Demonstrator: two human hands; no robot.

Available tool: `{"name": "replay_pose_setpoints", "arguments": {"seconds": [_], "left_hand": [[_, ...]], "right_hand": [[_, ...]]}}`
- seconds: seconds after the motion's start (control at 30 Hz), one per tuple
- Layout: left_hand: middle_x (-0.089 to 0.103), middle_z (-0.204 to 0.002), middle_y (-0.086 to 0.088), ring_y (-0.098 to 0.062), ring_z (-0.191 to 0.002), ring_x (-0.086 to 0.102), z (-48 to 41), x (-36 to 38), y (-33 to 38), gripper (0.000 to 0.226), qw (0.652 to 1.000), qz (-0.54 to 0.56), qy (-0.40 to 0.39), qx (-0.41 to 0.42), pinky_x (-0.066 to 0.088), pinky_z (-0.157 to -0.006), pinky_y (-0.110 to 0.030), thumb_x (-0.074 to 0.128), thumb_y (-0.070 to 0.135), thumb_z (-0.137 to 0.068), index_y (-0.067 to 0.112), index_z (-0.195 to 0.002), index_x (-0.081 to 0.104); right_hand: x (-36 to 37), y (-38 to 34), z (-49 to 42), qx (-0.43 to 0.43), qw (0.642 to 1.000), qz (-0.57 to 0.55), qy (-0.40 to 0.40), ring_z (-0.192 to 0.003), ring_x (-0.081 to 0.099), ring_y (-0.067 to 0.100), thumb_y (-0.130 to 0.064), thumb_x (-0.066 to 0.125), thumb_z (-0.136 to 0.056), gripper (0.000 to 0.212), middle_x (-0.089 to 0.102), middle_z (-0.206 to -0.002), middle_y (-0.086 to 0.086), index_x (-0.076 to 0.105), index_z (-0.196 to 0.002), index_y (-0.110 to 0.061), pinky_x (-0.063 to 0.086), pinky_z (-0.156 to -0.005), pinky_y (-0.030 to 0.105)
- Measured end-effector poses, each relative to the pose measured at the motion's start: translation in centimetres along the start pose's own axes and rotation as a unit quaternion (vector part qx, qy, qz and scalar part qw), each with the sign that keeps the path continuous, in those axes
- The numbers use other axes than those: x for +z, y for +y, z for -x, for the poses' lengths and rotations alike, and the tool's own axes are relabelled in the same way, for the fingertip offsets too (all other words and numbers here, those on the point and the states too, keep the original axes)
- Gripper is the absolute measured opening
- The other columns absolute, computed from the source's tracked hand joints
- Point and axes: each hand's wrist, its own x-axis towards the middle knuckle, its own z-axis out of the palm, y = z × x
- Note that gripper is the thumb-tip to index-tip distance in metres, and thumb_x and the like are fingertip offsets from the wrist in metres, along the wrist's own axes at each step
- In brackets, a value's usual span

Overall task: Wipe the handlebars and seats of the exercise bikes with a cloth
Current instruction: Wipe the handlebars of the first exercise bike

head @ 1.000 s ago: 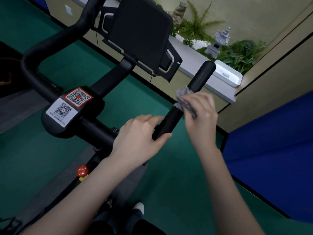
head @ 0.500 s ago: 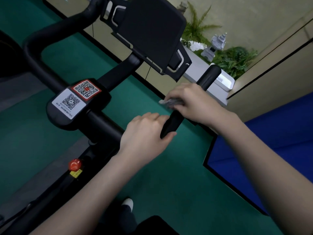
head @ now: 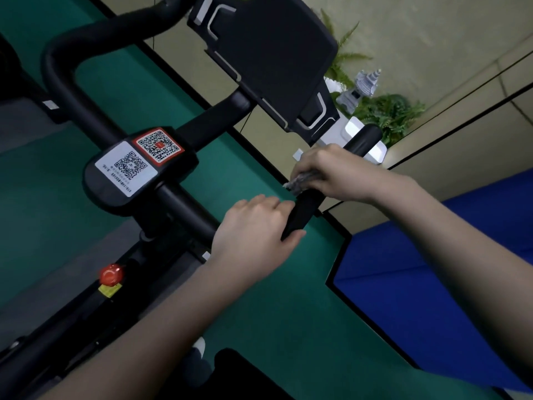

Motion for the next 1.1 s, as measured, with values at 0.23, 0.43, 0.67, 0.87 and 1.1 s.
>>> {"name": "replay_pose_setpoints", "arguments": {"seconds": [0.23, 0.43, 0.67, 0.87, 1.1], "left_hand": [[0.058, -0.093, 0.009, -0.015, -0.092, 0.055, 0.0, -0.1, -0.1, 0.043, 1.0, 0.014, -0.013, 0.003, 0.041, -0.077, -0.029, 0.041, 0.059, -0.087, 0.03, -0.117, 0.054], [0.059, -0.091, 0.009, -0.015, -0.089, 0.056, -0.2, -0.4, 0.2, 0.04, 1.0, 0.028, -0.003, 0.007, 0.039, -0.071, -0.028, 0.044, 0.058, -0.086, 0.03, -0.112, 0.057], [0.059, -0.071, 0.006, -0.018, -0.066, 0.059, -0.2, -0.7, 0.5, 0.032, 1.0, 0.0, 0.015, 0.022, 0.047, -0.057, -0.031, 0.06, 0.048, -0.078, 0.022, -0.096, 0.065], [0.061, -0.071, 0.005, -0.018, -0.062, 0.061, -0.1, -0.7, 0.5, 0.035, 0.999, -0.01, 0.02, 0.031, 0.049, -0.054, -0.031, 0.064, 0.043, -0.078, 0.017, -0.101, 0.068], [0.063, -0.076, 0.009, -0.016, -0.065, 0.064, 0.0, -0.7, 0.5, 0.039, 0.999, -0.017, 0.015, 0.027, 0.048, -0.053, -0.028, 0.065, 0.046, -0.079, 0.021, -0.109, 0.067]], "right_hand": [[-0.5, 2.4, 0.3, 0.027, 0.989, 0.116, 0.088, -0.099, 0.058, 0.03, -0.015, 0.062, -0.089, 0.02, 0.067, -0.099, 0.009, 0.07, -0.106, -0.01, 0.045, -0.087, 0.041], [4.6, 1.8, 3.1, 0.003, 0.958, -0.018, 0.287, -0.1, 0.056, 0.029, 0.001, 0.064, -0.085, 0.02, 0.067, -0.101, 0.01, 0.07, -0.104, -0.003, 0.043, -0.092, 0.034], [10.6, -1.5, 2.8, 0.135, 0.787, -0.155, 0.582, -0.103, 0.054, 0.027, 0.012, 0.065, -0.08, 0.022, 0.065, -0.101, 0.015, 0.07, -0.1, 0.004, 0.046, -0.094, 0.034], [13.3, -6.5, 2.0, 0.306, 0.554, -0.409, 0.657, -0.107, 0.061, 0.017, 0.001, 0.061, -0.089, 0.026, 0.063, -0.112, 0.009, 0.063, -0.112, -0.009, 0.051, -0.095, 0.035], [13.8, -8.7, 1.8, 0.346, 0.342, -0.678, 0.55, -0.106, 0.066, 0.023, -0.006, 0.058, -0.093, 0.022, 0.072, -0.108, 0.004, 0.069, -0.11, -0.017, 0.049, -0.099, 0.046]]}}
